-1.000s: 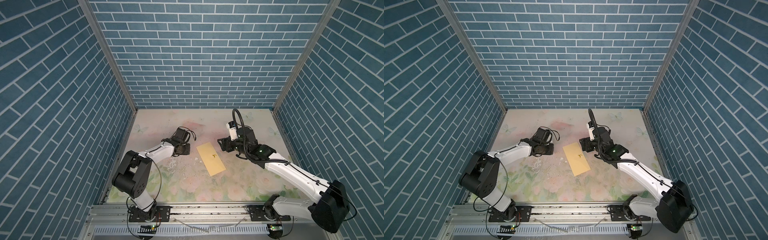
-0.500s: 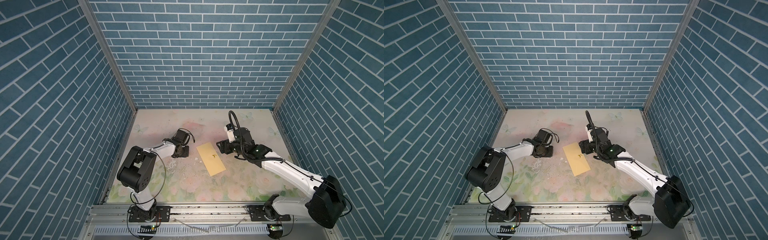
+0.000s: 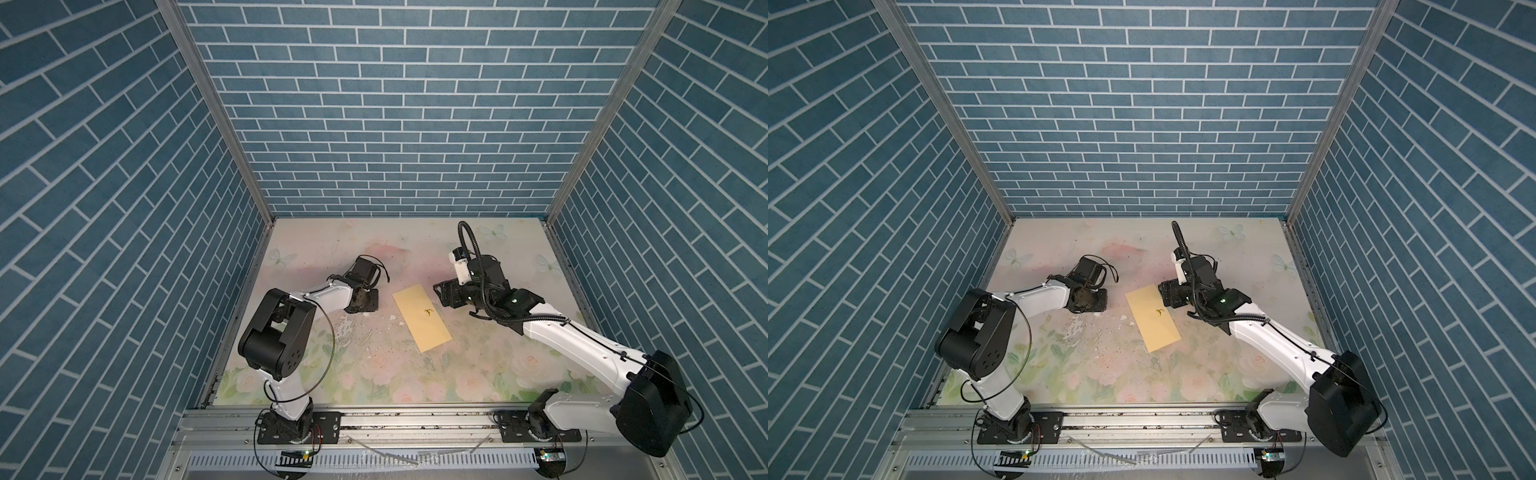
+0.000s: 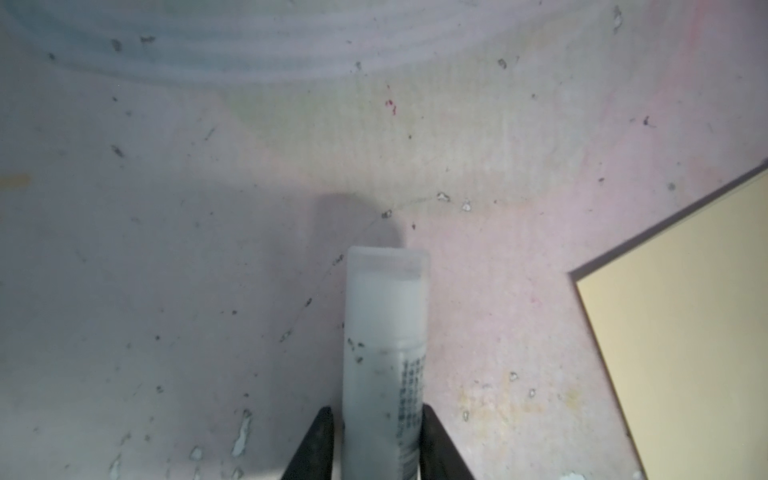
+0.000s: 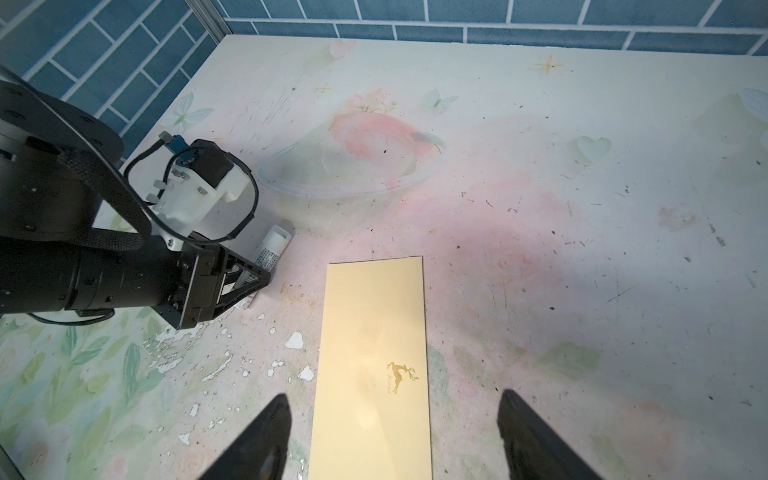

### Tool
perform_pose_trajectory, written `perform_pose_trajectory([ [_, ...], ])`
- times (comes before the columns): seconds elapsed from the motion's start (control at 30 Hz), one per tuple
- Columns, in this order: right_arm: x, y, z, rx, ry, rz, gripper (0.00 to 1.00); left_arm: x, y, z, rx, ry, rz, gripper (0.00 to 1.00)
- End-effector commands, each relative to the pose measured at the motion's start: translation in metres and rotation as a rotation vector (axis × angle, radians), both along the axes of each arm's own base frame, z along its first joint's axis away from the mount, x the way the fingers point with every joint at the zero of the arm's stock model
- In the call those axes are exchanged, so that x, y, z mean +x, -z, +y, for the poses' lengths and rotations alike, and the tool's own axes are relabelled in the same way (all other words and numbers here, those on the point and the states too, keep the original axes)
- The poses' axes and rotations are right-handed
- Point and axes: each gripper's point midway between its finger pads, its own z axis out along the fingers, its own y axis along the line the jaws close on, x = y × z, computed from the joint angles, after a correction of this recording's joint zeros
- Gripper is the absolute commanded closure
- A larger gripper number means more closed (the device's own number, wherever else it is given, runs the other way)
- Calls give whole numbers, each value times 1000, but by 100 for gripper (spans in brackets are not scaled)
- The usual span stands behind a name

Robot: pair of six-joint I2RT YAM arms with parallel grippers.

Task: Place the letter into the envelope and seal it

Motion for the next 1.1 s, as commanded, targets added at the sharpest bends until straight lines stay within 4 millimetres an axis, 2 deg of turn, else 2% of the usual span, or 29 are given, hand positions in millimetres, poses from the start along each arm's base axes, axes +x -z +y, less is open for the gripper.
perform_pose_trajectory([
  [0.0,-2,10,-3,1,10,28,22,-10,16,11,39,-31,58,64],
  [0.17,-2,11,-4,1,10,31,22,-10,14,11,35,-36,52,64],
  [0.4,-3,11,-5,3,11,30,21,-9,8,10,12,-51,26,58],
  [0.6,-1,9,-8,5,17,12,19,-4,-9,10,-6,-63,-25,53],
  [0.73,2,2,-15,11,30,-37,16,4,-49,13,-24,-73,-134,49],
  [0.83,7,-5,-28,6,67,-88,14,10,-96,18,-34,-66,-271,44],
  [0.93,13,-13,-50,8,131,-151,13,9,-149,30,-19,-66,-440,39],
  [1.0,18,-17,-71,3,197,-195,11,6,-179,42,9,-53,-571,34],
  [1.07,22,-19,-95,-10,271,-235,9,0,-200,59,62,-73,-691,26],
])
